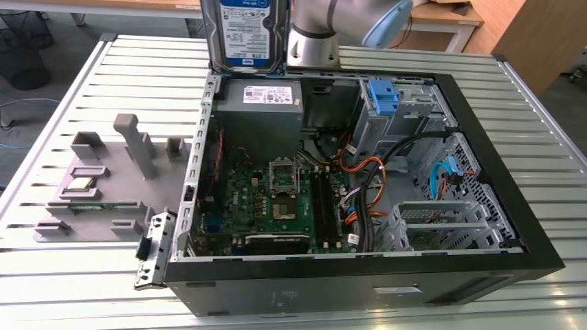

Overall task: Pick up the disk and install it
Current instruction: 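Pick up the disk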

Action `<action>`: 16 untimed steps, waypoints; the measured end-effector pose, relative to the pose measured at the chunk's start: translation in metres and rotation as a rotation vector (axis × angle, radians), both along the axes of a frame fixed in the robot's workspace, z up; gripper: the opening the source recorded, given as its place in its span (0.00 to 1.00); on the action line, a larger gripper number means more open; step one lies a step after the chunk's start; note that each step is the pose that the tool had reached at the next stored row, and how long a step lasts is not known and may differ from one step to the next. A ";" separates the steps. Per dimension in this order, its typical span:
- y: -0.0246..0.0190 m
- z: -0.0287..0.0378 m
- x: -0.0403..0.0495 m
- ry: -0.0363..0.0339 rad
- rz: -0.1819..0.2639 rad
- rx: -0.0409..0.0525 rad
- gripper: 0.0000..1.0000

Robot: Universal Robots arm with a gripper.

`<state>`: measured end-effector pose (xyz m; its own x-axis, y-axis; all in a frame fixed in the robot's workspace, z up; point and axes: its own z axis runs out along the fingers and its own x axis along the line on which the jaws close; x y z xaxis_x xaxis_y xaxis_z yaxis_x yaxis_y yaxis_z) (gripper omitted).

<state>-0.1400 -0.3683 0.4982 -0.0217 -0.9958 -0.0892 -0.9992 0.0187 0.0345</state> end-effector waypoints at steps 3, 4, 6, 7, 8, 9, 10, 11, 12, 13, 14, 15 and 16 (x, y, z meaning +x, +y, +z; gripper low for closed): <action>0.0000 -0.0001 0.0068 0.0000 0.000 0.0000 0.35; 0.0000 -0.0001 0.0089 0.0000 0.000 0.0000 0.35; 0.0000 -0.0002 0.0129 0.0000 0.000 0.0000 0.35; 0.0000 -0.0002 0.0149 0.0000 0.000 0.0000 0.35; 0.0000 -0.0002 0.0168 0.0000 0.000 0.0001 0.35; 0.0000 -0.0003 0.0188 0.0000 0.000 0.0000 0.35; 0.0000 -0.0003 0.0207 0.0000 0.000 0.0000 0.35; 0.0000 -0.0003 0.0227 0.0000 0.000 0.0000 0.35; 0.0000 -0.0004 0.0249 0.0000 0.000 0.0001 0.35; 0.0000 -0.0004 0.0270 0.0000 0.000 0.0001 0.35; 0.0000 -0.0004 0.0291 0.0000 0.000 0.0001 0.35; 0.0000 -0.0005 0.0312 0.0000 0.000 0.0001 0.35; 0.0000 -0.0005 0.0334 -0.0001 0.000 0.0001 0.35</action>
